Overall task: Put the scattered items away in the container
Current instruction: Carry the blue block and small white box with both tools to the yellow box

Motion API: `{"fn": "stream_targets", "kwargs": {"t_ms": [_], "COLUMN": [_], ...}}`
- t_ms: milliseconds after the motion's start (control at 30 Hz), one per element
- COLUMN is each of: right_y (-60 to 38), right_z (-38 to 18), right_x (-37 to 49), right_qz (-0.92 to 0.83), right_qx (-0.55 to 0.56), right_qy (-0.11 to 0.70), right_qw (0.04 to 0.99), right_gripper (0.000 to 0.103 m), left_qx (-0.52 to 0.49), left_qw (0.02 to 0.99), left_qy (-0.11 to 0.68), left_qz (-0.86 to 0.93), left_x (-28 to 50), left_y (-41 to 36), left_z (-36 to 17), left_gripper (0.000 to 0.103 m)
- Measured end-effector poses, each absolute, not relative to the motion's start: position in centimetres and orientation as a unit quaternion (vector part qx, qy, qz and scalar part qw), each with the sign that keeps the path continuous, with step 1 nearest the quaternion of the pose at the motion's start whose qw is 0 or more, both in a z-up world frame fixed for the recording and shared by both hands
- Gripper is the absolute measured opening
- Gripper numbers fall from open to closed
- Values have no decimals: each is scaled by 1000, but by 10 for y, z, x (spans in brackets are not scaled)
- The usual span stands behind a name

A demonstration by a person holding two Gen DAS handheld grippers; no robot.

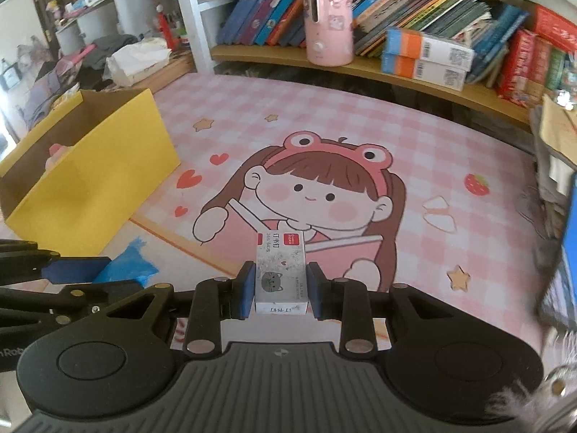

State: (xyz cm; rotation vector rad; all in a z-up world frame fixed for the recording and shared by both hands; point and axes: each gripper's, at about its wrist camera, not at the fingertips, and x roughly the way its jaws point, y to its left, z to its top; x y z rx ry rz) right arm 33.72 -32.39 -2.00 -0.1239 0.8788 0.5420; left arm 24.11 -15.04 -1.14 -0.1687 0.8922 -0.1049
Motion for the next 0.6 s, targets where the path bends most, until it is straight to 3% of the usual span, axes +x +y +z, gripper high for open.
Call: {"fn": "stream_targets", "kwargs": {"t_ms": [600], "right_y": [-279], "right_z": [14], "right_x": [188], "right_qz": [124], "right_qx": [-5], "right_qy": [405], "right_qw": [906], "right_gripper": [28], "left_qx": [-92], "left_qw": [899], "left_qy": [397], "left_qz": [-160], "left_x": [154], "left_y": [-71], "left_z": [12], "left_gripper": [33]}}
